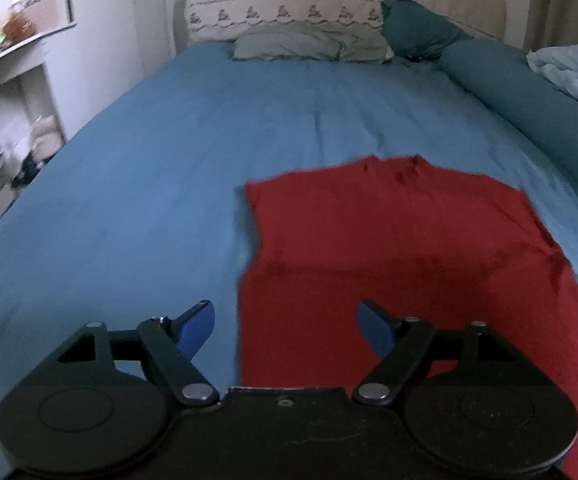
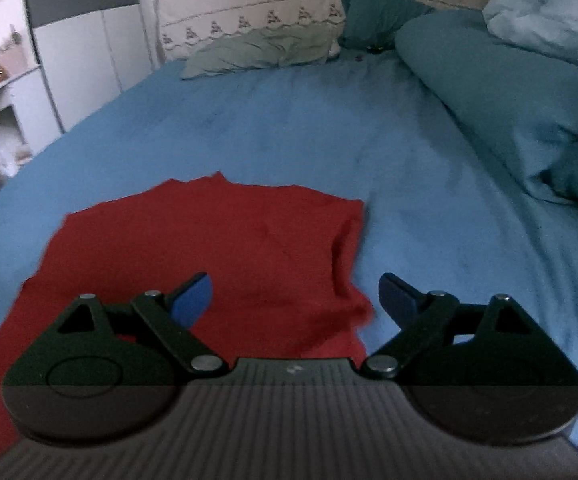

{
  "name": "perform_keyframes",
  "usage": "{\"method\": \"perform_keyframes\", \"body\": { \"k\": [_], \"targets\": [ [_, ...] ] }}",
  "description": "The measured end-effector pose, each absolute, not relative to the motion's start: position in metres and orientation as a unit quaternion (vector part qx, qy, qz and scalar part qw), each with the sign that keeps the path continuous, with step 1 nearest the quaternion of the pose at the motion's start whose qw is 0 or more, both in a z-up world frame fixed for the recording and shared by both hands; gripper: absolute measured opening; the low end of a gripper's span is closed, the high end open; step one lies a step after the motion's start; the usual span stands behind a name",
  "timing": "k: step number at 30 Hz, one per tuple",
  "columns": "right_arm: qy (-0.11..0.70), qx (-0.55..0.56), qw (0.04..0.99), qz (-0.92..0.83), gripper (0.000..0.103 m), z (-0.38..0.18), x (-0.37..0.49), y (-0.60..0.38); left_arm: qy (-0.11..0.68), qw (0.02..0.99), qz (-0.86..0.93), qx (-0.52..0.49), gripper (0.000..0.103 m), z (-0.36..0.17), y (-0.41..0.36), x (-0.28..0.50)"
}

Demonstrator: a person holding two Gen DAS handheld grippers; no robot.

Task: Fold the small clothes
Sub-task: 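Release both grippers and move back above the folded sweater, then grasp the sweater hem with both grippers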

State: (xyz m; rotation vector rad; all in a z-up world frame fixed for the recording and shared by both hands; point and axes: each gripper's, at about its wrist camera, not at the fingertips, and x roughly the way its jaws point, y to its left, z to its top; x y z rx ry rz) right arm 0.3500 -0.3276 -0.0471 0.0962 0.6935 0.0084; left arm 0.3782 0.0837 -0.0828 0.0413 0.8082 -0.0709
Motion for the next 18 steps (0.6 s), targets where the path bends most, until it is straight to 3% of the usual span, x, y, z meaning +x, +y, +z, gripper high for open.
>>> {"method": "perform_keyframes", "body": {
  "k": [7, 12, 18],
  "targets": [
    [0.405, 0.043, 0.913, -0.002, 0.103, -0.053, 0.25, -0.33, 0.458, 0.889, -0.013, 0.007, 0.081, -0.102, 0.094, 0.286],
    [0.473, 0.052, 0.879, -0.027, 0.088, -0.089, 0.202, -0.322, 0.495, 0.869, -0.004, -0.001, 0.068, -0.131, 0.1, 0.243],
    [0.518, 0.042, 0.854, -0.025, 0.082, -0.119, 0.175, -0.307, 0.514, 0.858, -0.005, -0.004, 0.055, -0.157, 0.097, 0.225]
  ]
}}
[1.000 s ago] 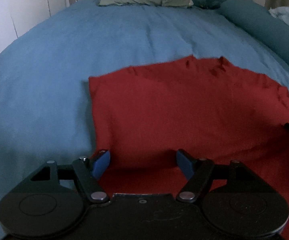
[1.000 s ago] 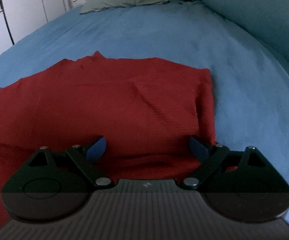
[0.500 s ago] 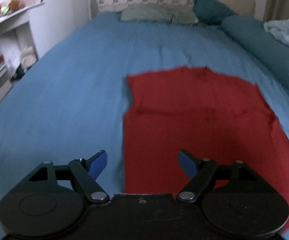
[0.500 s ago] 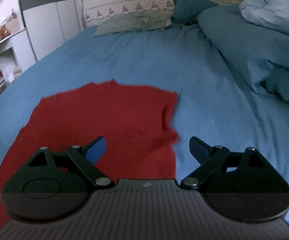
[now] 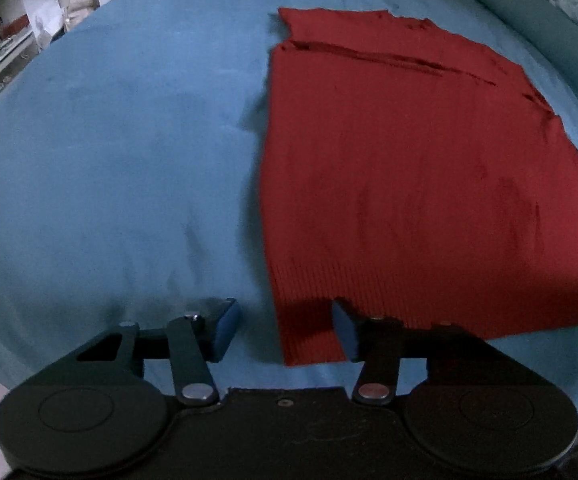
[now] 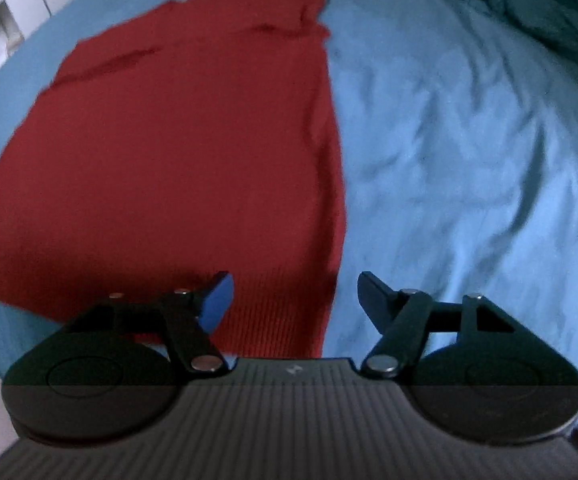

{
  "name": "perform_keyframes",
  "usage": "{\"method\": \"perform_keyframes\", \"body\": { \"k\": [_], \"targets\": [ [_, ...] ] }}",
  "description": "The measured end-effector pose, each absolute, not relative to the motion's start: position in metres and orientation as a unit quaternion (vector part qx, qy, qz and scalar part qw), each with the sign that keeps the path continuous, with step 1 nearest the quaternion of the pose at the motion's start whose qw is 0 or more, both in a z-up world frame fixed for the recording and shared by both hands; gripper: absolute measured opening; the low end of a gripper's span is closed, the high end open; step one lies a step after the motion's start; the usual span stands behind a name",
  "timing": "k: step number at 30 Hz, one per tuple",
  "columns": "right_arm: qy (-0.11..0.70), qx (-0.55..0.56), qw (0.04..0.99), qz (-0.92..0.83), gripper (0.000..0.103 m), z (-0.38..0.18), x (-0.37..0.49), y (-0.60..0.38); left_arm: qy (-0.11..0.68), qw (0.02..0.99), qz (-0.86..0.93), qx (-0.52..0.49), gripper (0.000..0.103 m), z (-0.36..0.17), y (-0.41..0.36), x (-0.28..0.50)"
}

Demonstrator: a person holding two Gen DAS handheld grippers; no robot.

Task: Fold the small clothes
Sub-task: 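Grasp the sweater hem with both grippers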

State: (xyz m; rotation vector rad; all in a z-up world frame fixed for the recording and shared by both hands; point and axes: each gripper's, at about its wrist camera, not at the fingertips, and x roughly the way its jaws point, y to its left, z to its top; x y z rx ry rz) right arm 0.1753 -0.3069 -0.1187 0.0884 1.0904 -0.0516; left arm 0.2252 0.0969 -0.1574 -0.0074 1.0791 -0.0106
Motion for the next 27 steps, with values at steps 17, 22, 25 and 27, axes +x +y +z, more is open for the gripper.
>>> {"method": "perform_keyframes", "body": {
  "k": [17, 22, 25, 27],
  "targets": [
    [0.531, 0.03, 0.846, -0.035, 0.036, -0.133, 0.169, -0.289, 0.526, 0.848, -0.03, 0.054, 0.009, -0.165, 0.076, 0.225],
    [0.542, 0.061, 0.837, -0.039, 0.023, -0.125, 0.175, -0.297, 0.541, 0.839, -0.027, 0.047, 0.004, -0.152, 0.071, 0.226],
    [0.542, 0.071, 0.837, -0.031, 0.022, -0.109, 0.177, -0.301, 0.541, 0.84, -0.024, 0.032, 0.004, -0.131, 0.072, 0.227],
    [0.537, 0.084, 0.839, -0.023, 0.022, -0.095, 0.179, -0.304, 0.529, 0.848, -0.028, 0.021, 0.004, -0.11, 0.071, 0.227]
  ]
}}
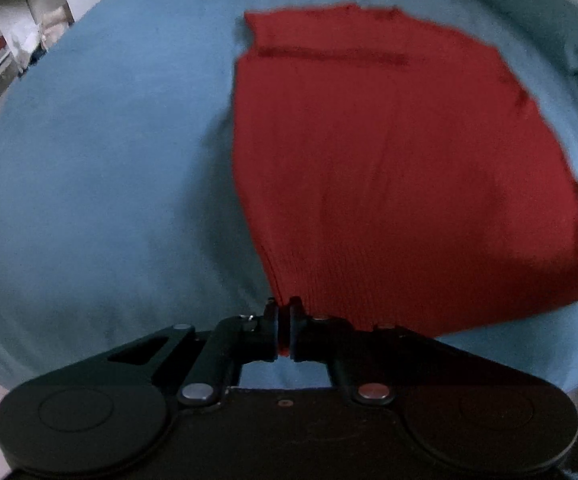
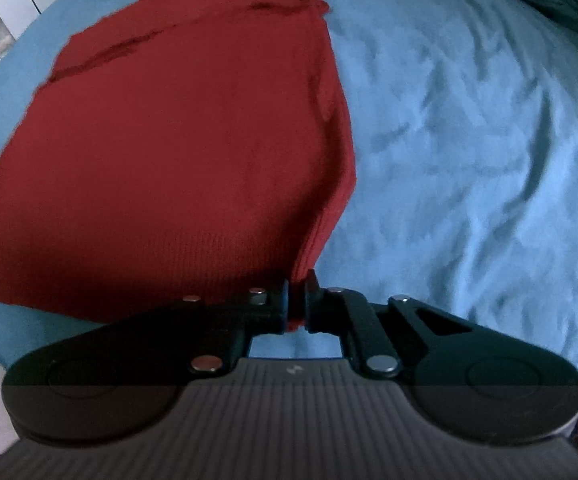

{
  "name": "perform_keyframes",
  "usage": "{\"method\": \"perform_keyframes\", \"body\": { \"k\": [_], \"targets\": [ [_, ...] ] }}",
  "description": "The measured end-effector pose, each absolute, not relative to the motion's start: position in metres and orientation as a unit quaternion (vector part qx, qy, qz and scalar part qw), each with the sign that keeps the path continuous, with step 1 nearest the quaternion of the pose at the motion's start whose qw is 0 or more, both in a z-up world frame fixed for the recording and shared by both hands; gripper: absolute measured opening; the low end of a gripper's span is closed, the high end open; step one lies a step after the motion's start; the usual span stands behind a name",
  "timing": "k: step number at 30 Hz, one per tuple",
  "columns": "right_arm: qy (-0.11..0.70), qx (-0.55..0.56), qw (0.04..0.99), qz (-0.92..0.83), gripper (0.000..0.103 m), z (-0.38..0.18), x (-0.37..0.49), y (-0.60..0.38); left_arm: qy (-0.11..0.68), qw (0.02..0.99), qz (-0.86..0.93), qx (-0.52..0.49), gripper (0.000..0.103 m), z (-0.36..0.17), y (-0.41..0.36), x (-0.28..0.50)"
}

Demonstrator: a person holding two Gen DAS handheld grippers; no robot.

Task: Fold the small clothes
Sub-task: 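Lift the hem with both grippers and fold it toward the collar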

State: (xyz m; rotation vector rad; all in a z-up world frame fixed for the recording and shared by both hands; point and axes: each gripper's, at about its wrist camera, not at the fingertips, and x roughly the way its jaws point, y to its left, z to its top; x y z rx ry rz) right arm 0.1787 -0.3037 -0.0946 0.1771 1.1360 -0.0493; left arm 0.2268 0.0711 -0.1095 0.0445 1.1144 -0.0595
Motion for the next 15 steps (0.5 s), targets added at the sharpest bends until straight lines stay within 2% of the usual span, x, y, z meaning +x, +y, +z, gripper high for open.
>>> {"method": "perform_keyframes", "body": {
  "k": [8, 11, 15],
  "targets": [
    [0.461, 0.221, 0.859, -0.033, 0.021, 0.0, 0.206, -0.325, 0.459, 0.887, -0.044, -0.005, 0.004, 0.002, 0.063, 0.269],
    [0.418, 0.243, 0.875, -0.035, 0.021, 0.03, 0.248, -0.332, 0.43, 0.902, -0.049, 0.001, 0.004, 0.024, 0.063, 0.319],
    [0.38, 0.253, 0.89, -0.025, 0.021, 0.046, 0.331, -0.342, 0.391, 0.919, -0.051, -0.013, 0.004, 0.028, 0.066, 0.405]
  ]
}}
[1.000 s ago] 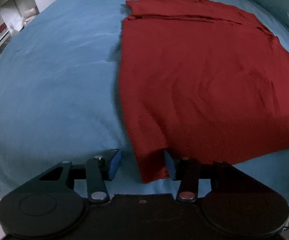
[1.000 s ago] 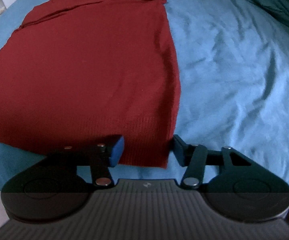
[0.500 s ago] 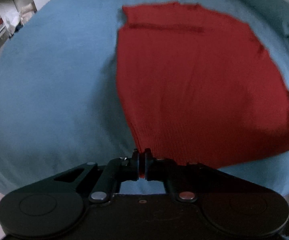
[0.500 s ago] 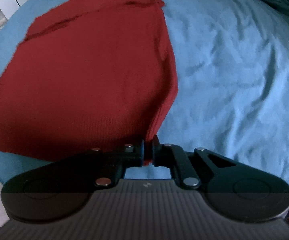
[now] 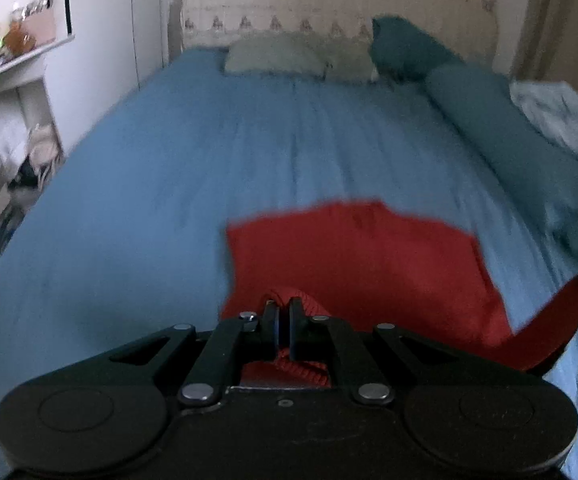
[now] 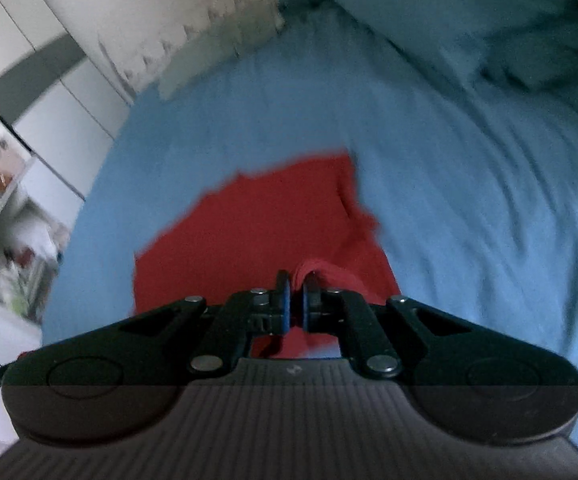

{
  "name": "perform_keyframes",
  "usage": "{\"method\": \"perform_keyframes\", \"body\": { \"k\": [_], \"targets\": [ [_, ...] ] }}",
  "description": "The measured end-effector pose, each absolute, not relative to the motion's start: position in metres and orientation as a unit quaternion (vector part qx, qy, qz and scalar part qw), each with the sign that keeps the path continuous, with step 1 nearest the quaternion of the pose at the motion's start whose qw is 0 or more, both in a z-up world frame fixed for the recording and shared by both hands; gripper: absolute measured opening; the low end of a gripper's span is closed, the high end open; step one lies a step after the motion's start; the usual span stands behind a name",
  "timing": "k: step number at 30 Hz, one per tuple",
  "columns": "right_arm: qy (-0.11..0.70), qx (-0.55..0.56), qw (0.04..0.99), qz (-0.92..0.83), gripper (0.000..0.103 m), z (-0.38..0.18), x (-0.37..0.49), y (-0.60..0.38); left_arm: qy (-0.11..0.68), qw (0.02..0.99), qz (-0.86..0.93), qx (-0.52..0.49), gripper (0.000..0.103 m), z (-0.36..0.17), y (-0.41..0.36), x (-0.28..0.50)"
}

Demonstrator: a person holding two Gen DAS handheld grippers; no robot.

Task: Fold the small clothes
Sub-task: 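Lift the hem with both grippers and fold it toward the collar, then open both grippers and withdraw from the folded sweater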

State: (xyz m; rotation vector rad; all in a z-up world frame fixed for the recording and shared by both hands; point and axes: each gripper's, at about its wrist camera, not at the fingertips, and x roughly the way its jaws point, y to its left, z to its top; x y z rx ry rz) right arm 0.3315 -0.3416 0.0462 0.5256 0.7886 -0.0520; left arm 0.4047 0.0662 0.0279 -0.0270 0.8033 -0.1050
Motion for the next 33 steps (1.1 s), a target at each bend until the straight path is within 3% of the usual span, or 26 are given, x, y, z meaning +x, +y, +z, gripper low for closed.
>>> {"method": "perform_keyframes", "body": {
  "k": [5, 10, 15, 17, 18, 19, 20, 21, 24, 26, 33],
  "targets": [
    [0.349, 0.245, 0.904, -0.023, 0.021, 0.024, 0.456, -0.348, 0.37, 0.928, -0.011, -0.031, 0.004, -0.014, 0.069, 0.532],
    [0.366, 0.235, 0.899, -0.051, 0.02, -0.055, 0.571, -0.348, 0.399, 0.915, 0.031, -0.045, 0.004, -0.098, 0.067, 0.641],
    [0.422, 0.205, 0.879, -0.082, 0.021, -0.129, 0.628, -0.346, 0.432, 0.9, 0.049, -0.039, 0.005, -0.154, 0.068, 0.68],
    [0.411, 0.201, 0.885, -0.082, 0.025, -0.133, 0.631, -0.346, 0.432, 0.899, 0.052, -0.046, 0.015, -0.157, 0.071, 0.682],
    [0.403, 0.199, 0.89, -0.079, 0.038, -0.131, 0.631, -0.346, 0.428, 0.901, 0.051, -0.048, 0.024, -0.155, 0.072, 0.681],
    [0.398, 0.196, 0.893, -0.072, 0.05, -0.127, 0.629, -0.347, 0.42, 0.905, 0.051, -0.047, 0.049, -0.15, 0.072, 0.675],
    [0.391, 0.19, 0.898, -0.072, 0.076, -0.122, 0.623, -0.346, 0.406, 0.911, 0.052, -0.041, 0.071, -0.143, 0.073, 0.666],
    [0.377, 0.178, 0.906, -0.073, 0.09, -0.114, 0.615, -0.344, 0.394, 0.917, 0.054, -0.033, 0.076, -0.136, 0.07, 0.66],
    [0.35, 0.141, 0.925, -0.051, 0.098, -0.092, 0.586, -0.335, 0.374, 0.927, 0.033, -0.014, 0.081, -0.112, 0.064, 0.63],
    [0.354, 0.132, 0.926, -0.025, 0.103, -0.087, 0.568, -0.324, 0.381, 0.924, 0.011, -0.009, 0.098, -0.109, 0.056, 0.604],
    [0.42, 0.104, 0.901, -0.001, 0.102, -0.141, 0.535, -0.301, 0.476, 0.879, -0.002, -0.026, 0.098, -0.175, 0.04, 0.552]
  ]
}}
